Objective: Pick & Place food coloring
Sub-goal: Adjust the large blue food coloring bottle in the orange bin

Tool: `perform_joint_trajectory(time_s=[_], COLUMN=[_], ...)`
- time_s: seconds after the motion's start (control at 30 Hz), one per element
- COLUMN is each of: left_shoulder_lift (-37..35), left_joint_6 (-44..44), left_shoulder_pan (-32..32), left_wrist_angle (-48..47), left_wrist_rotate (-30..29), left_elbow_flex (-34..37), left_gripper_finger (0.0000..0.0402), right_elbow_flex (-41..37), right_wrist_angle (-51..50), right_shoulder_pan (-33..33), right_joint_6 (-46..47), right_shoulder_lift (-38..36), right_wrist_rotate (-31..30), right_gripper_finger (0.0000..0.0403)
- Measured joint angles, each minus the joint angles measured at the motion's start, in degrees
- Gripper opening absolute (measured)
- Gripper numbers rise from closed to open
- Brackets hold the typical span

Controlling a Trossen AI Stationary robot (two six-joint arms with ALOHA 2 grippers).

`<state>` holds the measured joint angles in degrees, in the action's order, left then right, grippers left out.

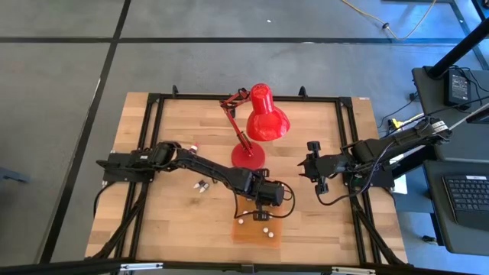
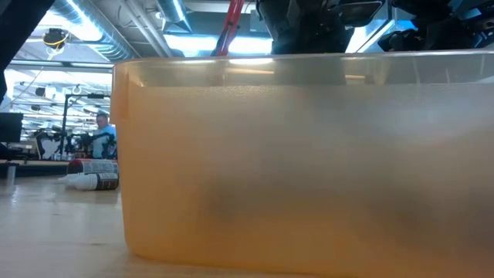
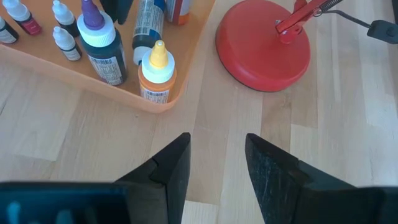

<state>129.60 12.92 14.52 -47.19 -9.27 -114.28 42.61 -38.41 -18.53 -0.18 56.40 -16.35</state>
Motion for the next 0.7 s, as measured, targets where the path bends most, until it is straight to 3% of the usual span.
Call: perform_joint_trajectory(time_s=[0.17, 0.33, 0.5, 0.7], left_shoulder_lift=[0.0, 0.0, 0.6, 1.3], left_joint_6=[1.5, 2.2, 0.9, 1.8], left_shoulder_pan=[-0.2, -0.4, -0.4, -0.8], left_wrist_angle=[-1.2, -1.2, -1.5, -2.7], left_wrist_rotate=[1.9, 3.9, 1.6, 1.9], left_elbow_flex=[0.0, 0.0, 0.1, 0.1], left_gripper_finger=[0.006, 0.0131, 0.0198, 0.0232], right_elbow_flex=[0.0, 0.0, 0.0, 0.0], right_wrist_angle=[0.0, 0.0, 0.0, 0.0], right_shoulder_pan=[0.0, 0.0, 0.0, 0.0], right_joint_6=[0.0, 0.0, 0.0, 0.0], right_shoulder_lift=[0.0, 0.0, 0.0, 0.0], right_wrist_rotate=[0.0, 0.0, 0.0, 0.0], right_gripper_finger=[0.0156, 0.0156, 0.0156, 0.0156])
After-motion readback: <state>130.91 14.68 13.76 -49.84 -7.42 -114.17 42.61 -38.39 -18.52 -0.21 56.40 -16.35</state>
